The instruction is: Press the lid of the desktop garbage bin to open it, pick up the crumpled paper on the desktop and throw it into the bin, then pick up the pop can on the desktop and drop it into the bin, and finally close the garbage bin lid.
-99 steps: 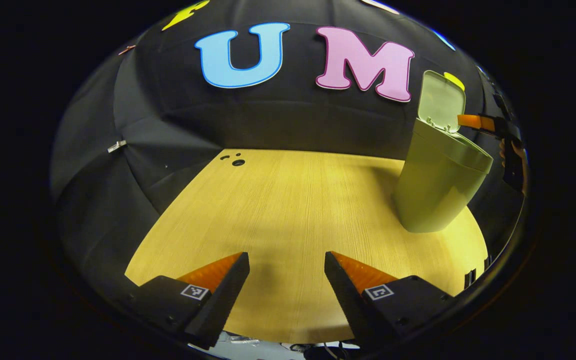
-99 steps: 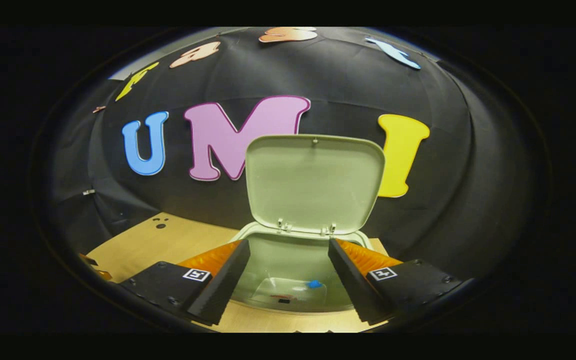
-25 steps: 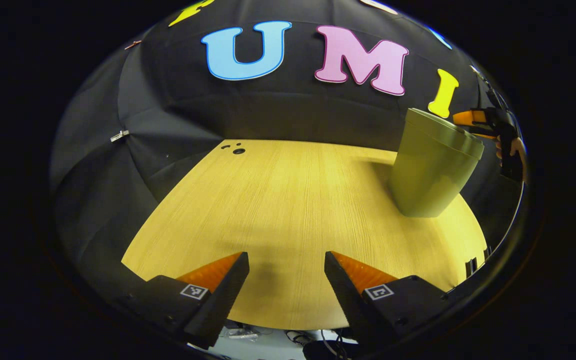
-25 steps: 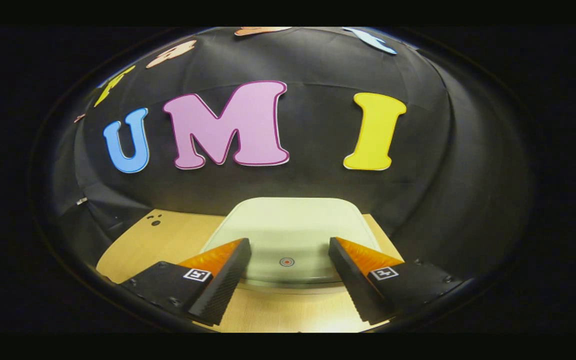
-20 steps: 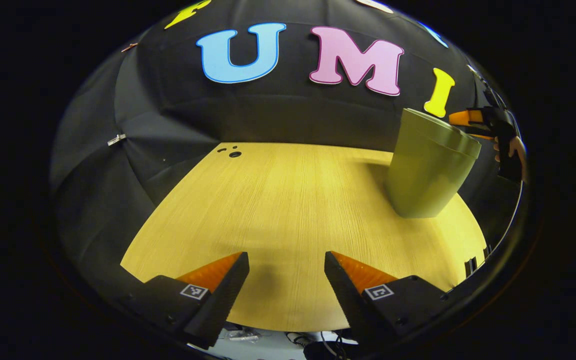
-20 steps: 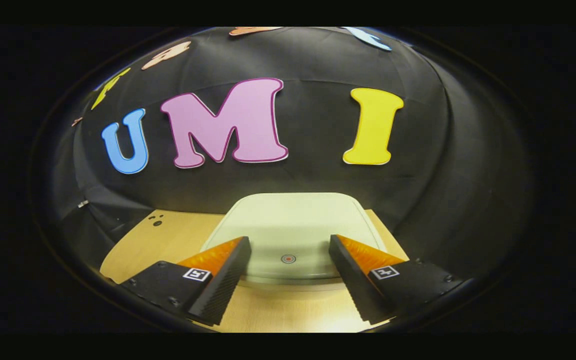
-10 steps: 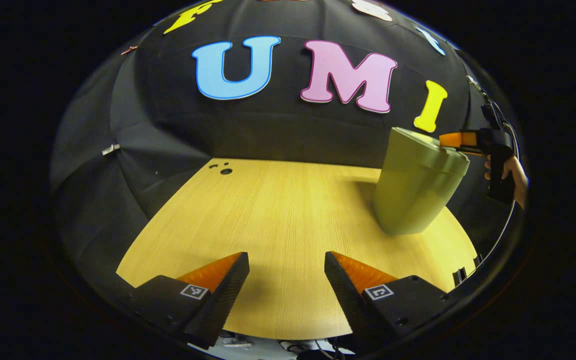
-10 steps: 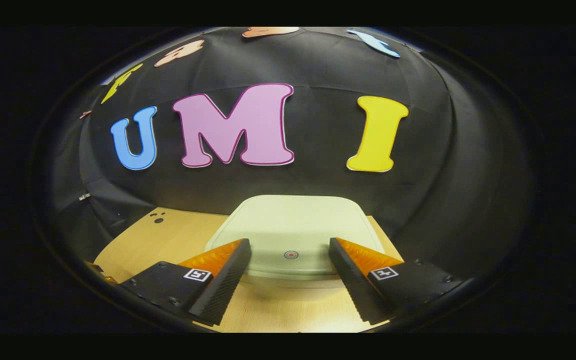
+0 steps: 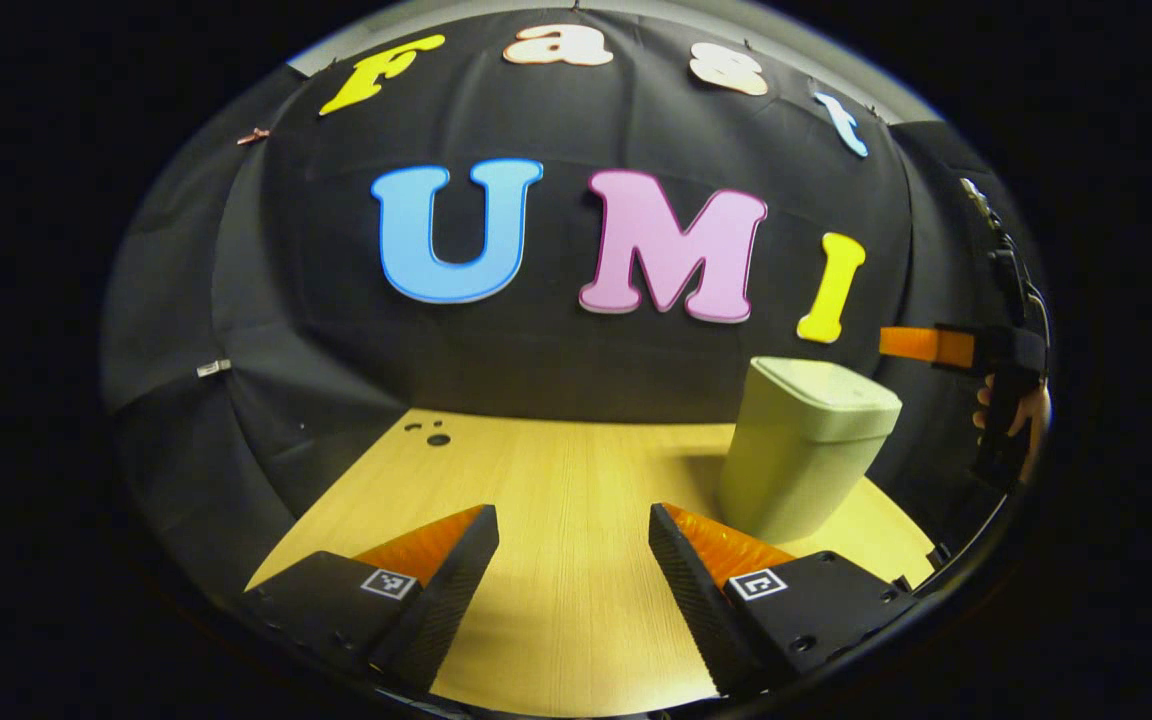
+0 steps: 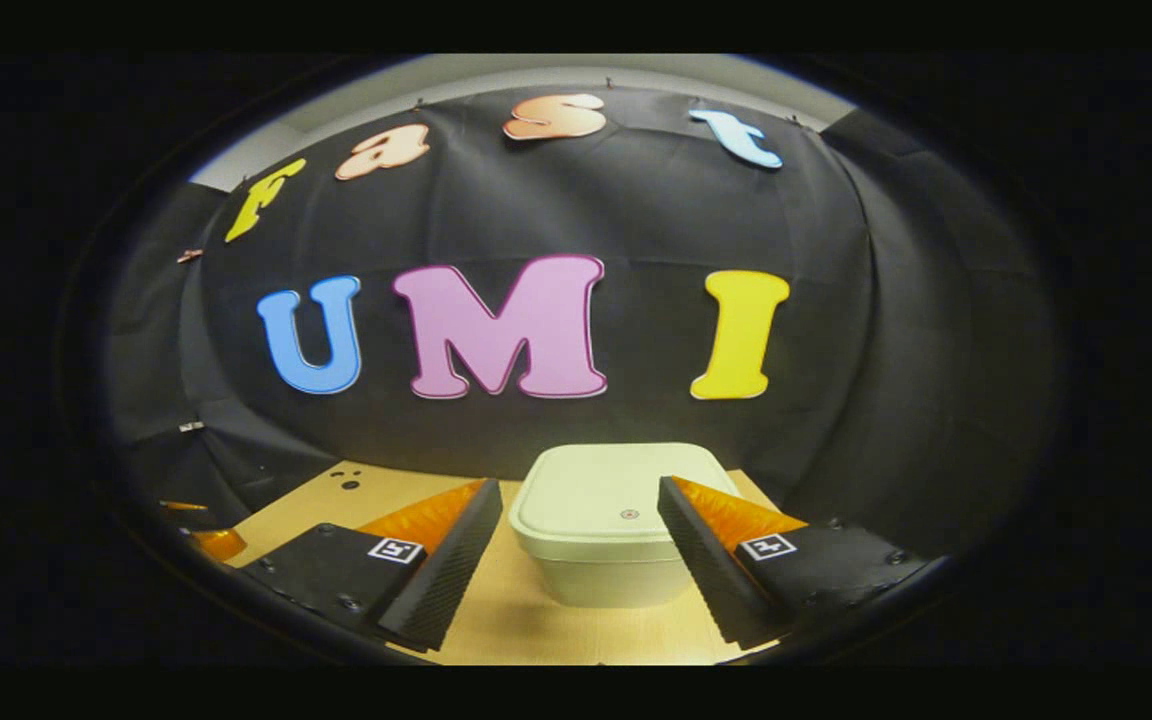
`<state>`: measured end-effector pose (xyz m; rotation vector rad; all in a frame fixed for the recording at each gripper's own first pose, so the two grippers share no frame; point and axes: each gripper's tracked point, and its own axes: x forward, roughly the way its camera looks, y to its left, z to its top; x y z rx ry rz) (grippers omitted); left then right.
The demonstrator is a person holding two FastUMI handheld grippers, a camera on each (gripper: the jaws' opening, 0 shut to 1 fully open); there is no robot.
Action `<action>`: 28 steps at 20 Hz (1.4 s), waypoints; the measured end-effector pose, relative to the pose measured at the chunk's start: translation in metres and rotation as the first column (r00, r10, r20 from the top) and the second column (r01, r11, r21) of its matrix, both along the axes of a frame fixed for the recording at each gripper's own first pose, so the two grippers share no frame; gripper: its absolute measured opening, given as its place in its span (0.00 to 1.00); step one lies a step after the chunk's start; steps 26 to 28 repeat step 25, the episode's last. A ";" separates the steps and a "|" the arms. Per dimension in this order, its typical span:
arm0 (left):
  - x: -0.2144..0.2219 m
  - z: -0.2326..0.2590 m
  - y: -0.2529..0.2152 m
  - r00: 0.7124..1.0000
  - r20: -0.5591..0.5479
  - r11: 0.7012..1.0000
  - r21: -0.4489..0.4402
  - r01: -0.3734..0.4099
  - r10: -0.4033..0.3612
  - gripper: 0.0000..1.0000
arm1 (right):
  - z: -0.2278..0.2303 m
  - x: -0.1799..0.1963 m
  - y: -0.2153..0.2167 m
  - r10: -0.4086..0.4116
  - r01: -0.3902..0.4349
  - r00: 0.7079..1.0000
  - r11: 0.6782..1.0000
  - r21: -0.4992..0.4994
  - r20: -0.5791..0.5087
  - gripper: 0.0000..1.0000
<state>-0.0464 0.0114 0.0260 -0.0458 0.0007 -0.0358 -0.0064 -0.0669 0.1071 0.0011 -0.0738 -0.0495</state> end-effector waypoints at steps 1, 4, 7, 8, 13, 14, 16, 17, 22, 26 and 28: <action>-0.003 0.009 0.000 1.000 0.031 1.000 0.006 0.002 -0.002 0.98 | 0.001 -0.013 0.007 0.000 0.000 1.000 1.000 -0.016 0.018 0.99; -0.015 0.027 -0.006 0.993 0.109 0.998 0.055 0.027 -0.033 0.97 | -0.002 -0.043 0.024 0.005 -0.002 0.998 0.998 -0.056 0.062 0.98; -0.014 0.021 -0.032 0.987 0.104 0.992 0.027 0.124 -0.126 0.97 | -0.014 -0.030 0.036 0.054 -0.039 0.988 0.994 -0.103 0.145 0.97; -0.011 0.019 -0.033 0.986 0.101 0.992 0.024 0.128 -0.129 0.98 | -0.038 -0.020 0.031 0.046 -0.039 0.995 0.996 -0.080 0.085 0.98; -0.004 0.006 -0.035 0.988 0.071 0.989 0.055 0.136 -0.140 0.98 | -0.057 -0.004 0.022 0.003 -0.005 1.000 0.991 0.132 0.009 0.98; -0.001 0.001 -0.033 0.989 0.058 0.989 0.062 0.131 -0.134 0.97 | -0.061 -0.004 0.016 -0.014 0.013 1.000 0.993 0.114 0.007 0.98; 0.007 -0.009 -0.031 0.991 0.030 0.990 0.057 0.130 -0.132 0.98 | -0.067 -0.010 0.012 -0.024 0.025 1.000 0.997 0.076 -0.008 0.99; 0.011 -0.012 -0.030 0.991 0.024 0.990 0.049 0.133 -0.135 0.98 | -0.070 -0.013 0.012 -0.027 0.029 0.999 0.997 0.067 -0.020 0.98; 0.023 -0.020 -0.011 0.993 0.012 0.991 0.057 0.118 -0.119 0.97 | -0.073 -0.021 0.018 -0.039 0.040 0.999 0.997 0.060 -0.030 0.99; 0.027 -0.021 -0.002 0.994 0.010 0.992 0.057 0.109 -0.110 0.97 | -0.071 -0.027 0.024 -0.040 0.041 0.999 0.998 0.042 -0.021 0.99; 0.027 -0.021 -0.002 0.994 0.010 0.992 0.057 0.109 -0.110 0.97 | -0.071 -0.027 0.024 -0.040 0.041 0.999 0.998 0.042 -0.021 0.99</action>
